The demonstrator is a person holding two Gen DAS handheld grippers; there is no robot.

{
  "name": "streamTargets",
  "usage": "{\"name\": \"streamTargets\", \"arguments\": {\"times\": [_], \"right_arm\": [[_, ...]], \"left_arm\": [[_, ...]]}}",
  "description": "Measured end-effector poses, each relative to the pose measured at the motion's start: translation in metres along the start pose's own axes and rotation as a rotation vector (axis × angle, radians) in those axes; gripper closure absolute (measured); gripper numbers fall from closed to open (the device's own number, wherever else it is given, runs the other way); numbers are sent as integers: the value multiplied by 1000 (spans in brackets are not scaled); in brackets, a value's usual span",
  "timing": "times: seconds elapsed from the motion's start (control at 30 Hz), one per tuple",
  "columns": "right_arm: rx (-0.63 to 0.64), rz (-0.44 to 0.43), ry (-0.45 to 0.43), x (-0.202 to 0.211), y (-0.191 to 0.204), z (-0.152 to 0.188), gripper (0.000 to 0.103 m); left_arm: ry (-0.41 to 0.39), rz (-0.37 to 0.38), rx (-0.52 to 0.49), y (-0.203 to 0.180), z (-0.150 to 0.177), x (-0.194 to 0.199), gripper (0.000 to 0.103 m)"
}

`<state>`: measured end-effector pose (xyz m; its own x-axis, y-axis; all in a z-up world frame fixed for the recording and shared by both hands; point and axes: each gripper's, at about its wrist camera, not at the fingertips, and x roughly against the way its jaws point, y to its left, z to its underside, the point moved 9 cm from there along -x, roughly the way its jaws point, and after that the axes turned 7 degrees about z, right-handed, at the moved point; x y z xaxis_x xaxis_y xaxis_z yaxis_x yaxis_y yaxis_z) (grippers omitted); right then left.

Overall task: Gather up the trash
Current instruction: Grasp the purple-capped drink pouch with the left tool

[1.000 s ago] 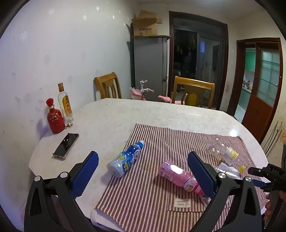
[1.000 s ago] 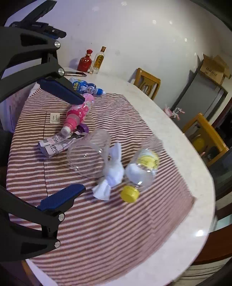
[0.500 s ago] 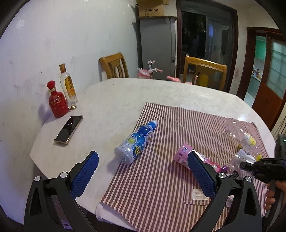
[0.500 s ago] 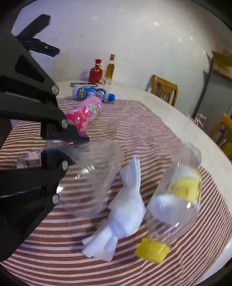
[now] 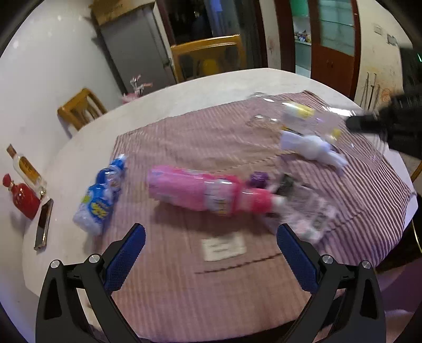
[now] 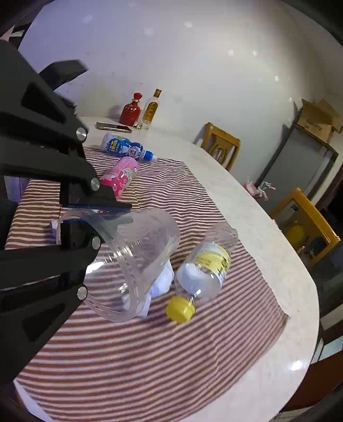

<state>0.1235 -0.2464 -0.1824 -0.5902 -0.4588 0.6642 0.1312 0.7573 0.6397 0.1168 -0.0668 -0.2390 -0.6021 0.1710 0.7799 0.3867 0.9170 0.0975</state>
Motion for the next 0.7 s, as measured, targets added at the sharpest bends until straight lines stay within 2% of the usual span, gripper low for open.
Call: {"name": "streamTargets", "arguments": {"times": [0.03, 0.13, 0.17, 0.2, 0.3, 0.37, 0.43, 0.5, 0.57, 0.6, 0.63, 0.67, 0.7], "right_arm": [[-3, 1, -10, 3, 0, 0, 97], [-11, 8, -40, 20, -4, 3, 97], [-15, 9, -49, 26, -6, 5, 97], [-17, 9, -60, 34, -7, 6, 97], [-16, 2, -94, 52, -10, 9, 96], [-26, -11, -110, 58, -11, 8, 96], [-33, -29, -119, 60, -14, 7, 96], [-44, -52, -115, 60, -18, 9, 96], [-63, -77, -106, 57, -22, 14, 95], [-66, -86, -101, 57, -23, 16, 95], [-70, -98, -96, 56, -24, 19, 95], [-72, -104, -95, 56, -25, 21, 95], [-77, -114, -95, 56, -26, 22, 95]], "left_arm": [[24, 33, 50, -13, 4, -5, 6], [92, 200, 288, -37, 4, -22, 6], [120, 204, 344, -42, 3, -30, 6], [140, 160, 371, -44, 1, -38, 6], [170, 99, 442, -45, -2, -52, 6], [226, 39, 490, -45, -1, -66, 6], [242, -6, 479, -51, -6, -78, 5], [244, -103, 438, -55, -11, -87, 5], [258, -141, 415, -61, -12, -95, 5], [258, -129, 413, -65, -12, -98, 10], [236, -72, 409, -69, -11, -100, 15], [219, -2, 401, -71, -12, -98, 31], [202, 29, 375, -73, -13, -97, 43]]}}
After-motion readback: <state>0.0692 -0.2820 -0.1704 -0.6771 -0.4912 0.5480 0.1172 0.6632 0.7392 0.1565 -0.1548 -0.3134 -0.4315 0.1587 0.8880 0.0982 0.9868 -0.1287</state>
